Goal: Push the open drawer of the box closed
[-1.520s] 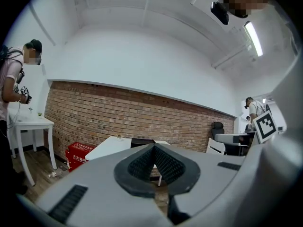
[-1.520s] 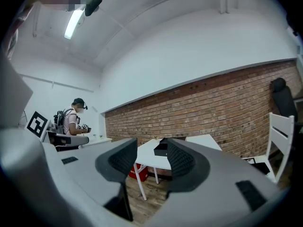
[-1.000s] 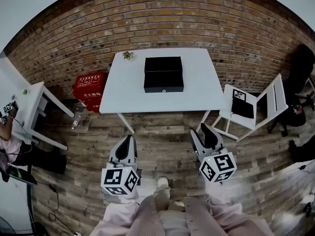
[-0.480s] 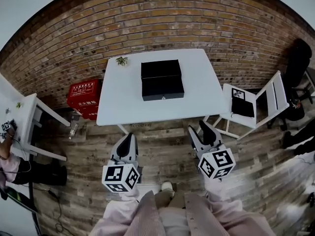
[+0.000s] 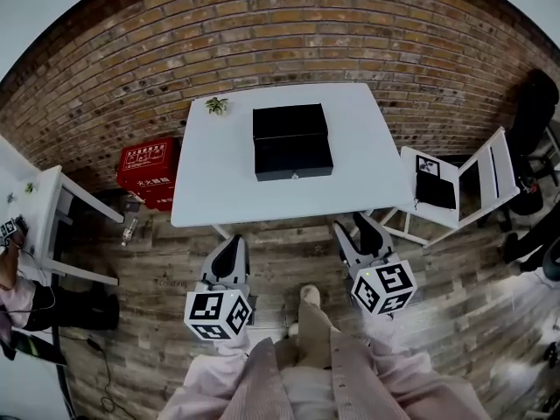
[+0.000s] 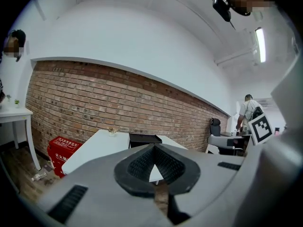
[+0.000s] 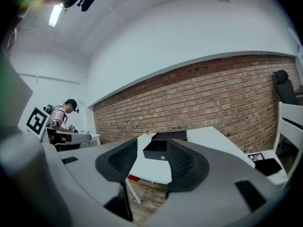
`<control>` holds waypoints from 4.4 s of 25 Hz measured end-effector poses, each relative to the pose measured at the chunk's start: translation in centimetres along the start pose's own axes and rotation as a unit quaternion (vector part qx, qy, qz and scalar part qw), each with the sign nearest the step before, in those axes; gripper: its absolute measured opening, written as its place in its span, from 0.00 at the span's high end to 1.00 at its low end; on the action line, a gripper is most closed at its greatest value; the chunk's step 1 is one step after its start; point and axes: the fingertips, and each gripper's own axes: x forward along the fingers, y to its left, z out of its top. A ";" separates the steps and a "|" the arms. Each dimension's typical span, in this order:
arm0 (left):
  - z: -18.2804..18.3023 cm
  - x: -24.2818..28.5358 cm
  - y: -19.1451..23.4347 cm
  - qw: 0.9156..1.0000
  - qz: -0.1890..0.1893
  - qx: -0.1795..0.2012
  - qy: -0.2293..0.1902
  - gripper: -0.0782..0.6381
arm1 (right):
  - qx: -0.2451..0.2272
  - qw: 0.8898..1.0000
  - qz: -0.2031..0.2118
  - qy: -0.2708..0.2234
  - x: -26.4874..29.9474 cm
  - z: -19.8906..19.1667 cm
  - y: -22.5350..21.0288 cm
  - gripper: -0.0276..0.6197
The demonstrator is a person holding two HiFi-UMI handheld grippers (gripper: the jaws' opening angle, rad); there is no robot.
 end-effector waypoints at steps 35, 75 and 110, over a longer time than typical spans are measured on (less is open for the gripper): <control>-7.3 19.2 7.6 0.986 0.005 -0.076 0.145 0.90 | 0.096 0.980 0.039 0.172 19.6 -9.8 -5.3 0.68; -11.2 22.7 8.7 0.965 -0.053 -0.094 0.238 0.90 | 0.161 0.941 -0.044 0.294 25.4 -16.4 -4.8 0.84; -9.8 23.6 9.6 0.967 -0.065 -0.103 0.225 0.90 | 0.159 0.942 -0.055 0.290 26.5 -15.0 -5.1 0.85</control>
